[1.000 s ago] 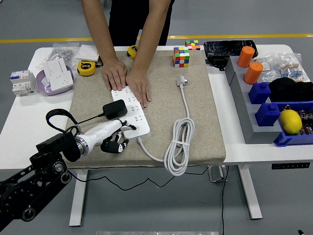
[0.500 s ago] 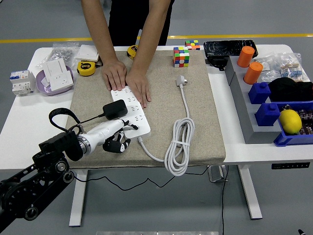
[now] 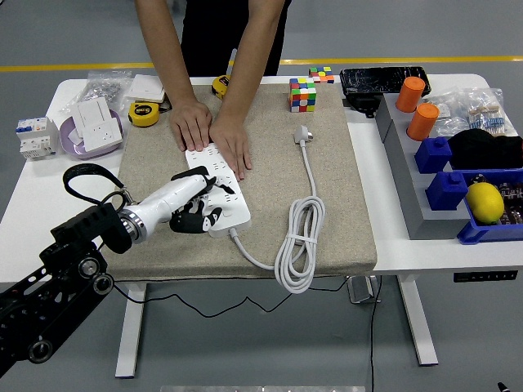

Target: Pick up the plug,place it near the board,insert it into the board,press the button

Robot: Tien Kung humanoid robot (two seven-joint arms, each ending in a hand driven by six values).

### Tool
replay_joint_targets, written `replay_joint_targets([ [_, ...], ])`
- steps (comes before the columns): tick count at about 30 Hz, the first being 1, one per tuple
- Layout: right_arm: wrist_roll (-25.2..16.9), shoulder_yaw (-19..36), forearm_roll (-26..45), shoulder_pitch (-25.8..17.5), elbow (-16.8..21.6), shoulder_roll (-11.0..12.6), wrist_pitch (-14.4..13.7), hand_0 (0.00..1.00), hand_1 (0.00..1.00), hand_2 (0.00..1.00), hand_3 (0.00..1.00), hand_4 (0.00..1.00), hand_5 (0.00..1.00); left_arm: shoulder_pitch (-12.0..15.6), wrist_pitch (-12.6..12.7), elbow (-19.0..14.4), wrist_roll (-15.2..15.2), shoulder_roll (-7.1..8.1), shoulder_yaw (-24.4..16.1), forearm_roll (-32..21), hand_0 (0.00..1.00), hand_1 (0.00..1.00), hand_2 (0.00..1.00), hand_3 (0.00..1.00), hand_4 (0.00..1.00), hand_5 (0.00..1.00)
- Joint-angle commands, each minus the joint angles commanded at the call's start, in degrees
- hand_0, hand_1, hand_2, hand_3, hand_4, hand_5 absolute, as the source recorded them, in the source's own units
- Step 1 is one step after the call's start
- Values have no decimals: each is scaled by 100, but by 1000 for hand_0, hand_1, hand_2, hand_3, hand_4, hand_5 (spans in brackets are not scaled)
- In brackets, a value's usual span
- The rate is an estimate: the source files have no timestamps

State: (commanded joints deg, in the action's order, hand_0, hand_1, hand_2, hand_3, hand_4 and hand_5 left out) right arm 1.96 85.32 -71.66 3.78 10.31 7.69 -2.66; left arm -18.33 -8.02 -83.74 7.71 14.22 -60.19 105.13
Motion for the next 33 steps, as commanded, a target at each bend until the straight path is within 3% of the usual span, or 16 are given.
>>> replay_joint_targets([
  [2,1,-1,-1,8,0,0,0,877,785,765,790,998,915,-91,301,167,-306,-48,-130,-336,128,44,189,760,460,2],
  [3,1,-1,-3,11,0,-1,0,877,785,766,790,998,913,-154,463,304,-482,-82,-181,-573,360,508,537,629,844,76],
  [7,7,-16,-6,20,0,-5,2,877,785,766,790,998,913,-462,725,947,-971,-284,-349,-1542,360,508,537,629,844,76],
  [8,9,-17,-9,20,0,-5,3,877,785,766,790,998,914,-505,725,1068,-998,-312,-364,-1787,806,890,856,817,998,137],
  [12,14,-39,-14,24,0,-1,5,877,785,766,790,998,914,-859,659,1818,-1054,-512,-496,-2722,806,890,856,817,998,137],
  [14,16,-47,-17,21,0,2,6,877,785,766,790,998,914,-954,612,2126,-1022,-546,-520,-3132,806,890,856,817,998,137],
  [15,18,-47,-22,18,0,5,6,877,785,766,788,998,913,-998,586,2281,-997,-563,-530,-3393,900,934,901,882,998,120],
  [19,28,-38,-43,3,0,9,5,877,785,766,788,998,913,-1128,477,2806,-904,-615,-542,-4361,900,934,901,882,998,120],
  [20,28,-43,-41,0,0,10,5,877,785,766,788,998,913,-1160,445,2948,-874,-607,-503,-4307,900,934,901,882,998,120],
  [21,27,-45,-40,-1,0,11,5,877,785,767,789,998,913,-1182,409,3069,-849,-596,-457,-4132,819,822,763,764,998,98],
  [25,20,-54,-34,3,0,20,5,877,785,767,789,998,913,-1207,296,3283,-767,-555,-283,-3314,819,822,763,764,998,98],
  [26,22,-49,-36,4,0,21,5,877,785,767,789,998,913,-1215,287,3310,-759,-552,-256,-3108,744,734,645,630,998,86],
  [29,23,-55,-32,2,0,25,5,877,785,767,789,998,913,-1241,282,3377,-751,-537,-143,-2408,744,734,645,630,998,86],
  [32,23,-54,-34,2,0,29,6,877,785,767,789,998,913,-1244,449,3420,-772,-553,-98,-1712,744,734,645,630,998,86],
  [33,20,-53,-32,1,0,28,6,877,785,767,789,998,912,-1244,515,3430,-780,-563,-96,-1483,597,625,558,559,998,79],
])
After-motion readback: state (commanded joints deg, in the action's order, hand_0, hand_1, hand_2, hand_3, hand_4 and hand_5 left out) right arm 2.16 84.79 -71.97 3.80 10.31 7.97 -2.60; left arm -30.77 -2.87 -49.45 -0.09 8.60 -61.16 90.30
